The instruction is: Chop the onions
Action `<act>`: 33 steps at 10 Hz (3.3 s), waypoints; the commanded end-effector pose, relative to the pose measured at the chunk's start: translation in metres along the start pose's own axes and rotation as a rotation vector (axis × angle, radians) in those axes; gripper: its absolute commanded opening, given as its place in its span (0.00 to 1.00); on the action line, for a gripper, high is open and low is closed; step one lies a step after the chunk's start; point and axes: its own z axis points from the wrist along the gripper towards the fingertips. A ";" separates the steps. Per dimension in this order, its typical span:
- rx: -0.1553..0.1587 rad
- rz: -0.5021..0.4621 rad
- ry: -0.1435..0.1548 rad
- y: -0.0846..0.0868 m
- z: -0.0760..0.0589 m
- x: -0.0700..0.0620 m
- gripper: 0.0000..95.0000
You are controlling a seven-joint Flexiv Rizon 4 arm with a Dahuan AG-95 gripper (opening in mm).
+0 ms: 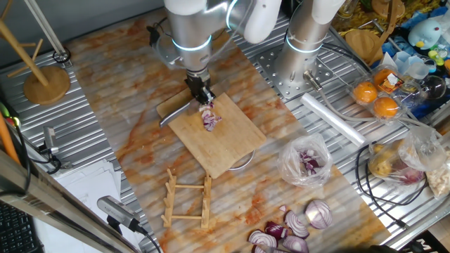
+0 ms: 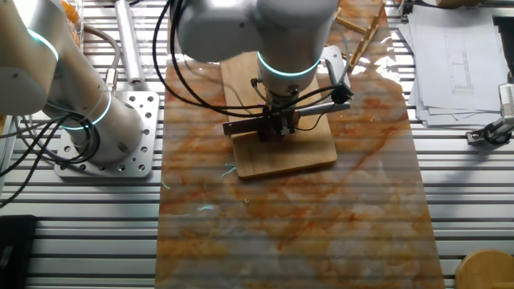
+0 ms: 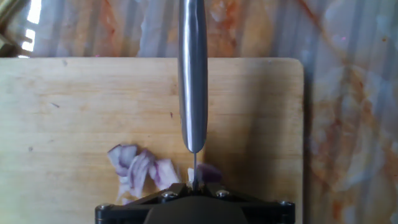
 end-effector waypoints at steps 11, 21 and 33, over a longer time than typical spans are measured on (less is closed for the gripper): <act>-0.001 0.181 0.018 -0.015 -0.032 0.004 0.00; -0.028 0.212 0.005 -0.024 -0.007 0.004 0.00; -0.071 0.125 0.010 -0.022 -0.030 0.000 0.00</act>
